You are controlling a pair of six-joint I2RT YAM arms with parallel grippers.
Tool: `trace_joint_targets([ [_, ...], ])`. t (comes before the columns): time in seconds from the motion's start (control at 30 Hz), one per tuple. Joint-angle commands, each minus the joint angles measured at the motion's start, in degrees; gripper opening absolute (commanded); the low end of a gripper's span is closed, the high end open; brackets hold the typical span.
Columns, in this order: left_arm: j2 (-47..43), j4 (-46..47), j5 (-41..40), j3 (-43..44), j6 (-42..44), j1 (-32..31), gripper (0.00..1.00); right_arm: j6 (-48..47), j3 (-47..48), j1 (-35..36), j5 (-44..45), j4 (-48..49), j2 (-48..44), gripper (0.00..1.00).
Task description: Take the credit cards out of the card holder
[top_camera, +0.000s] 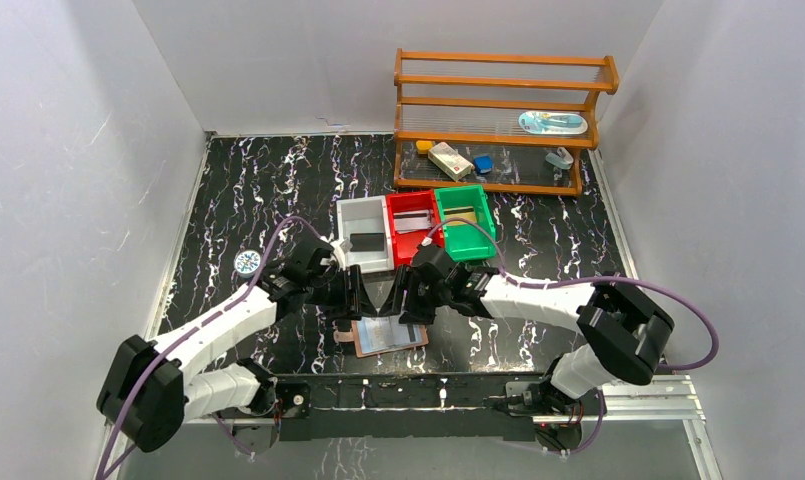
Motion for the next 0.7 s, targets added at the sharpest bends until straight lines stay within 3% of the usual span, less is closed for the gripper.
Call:
trace_joint_targets([
  [0.0, 2.7, 1.6, 6.2, 0.6, 1.5, -0.3, 0.46, 1.3, -0.6, -0.1, -3.8, 6.7, 0.0, 0.63],
  [0.47, 9.5, 0.5, 7.3, -1.4, 3.6, -0.3, 0.36, 1.3, -0.4, -0.1, -7.8, 9.8, 5.0, 0.52],
  [0.67, 12.8, 0.4, 5.6, -2.1, 4.3, -0.4, 0.31, 1.1, -0.2, -0.1, -5.3, 7.5, 5.2, 0.49],
])
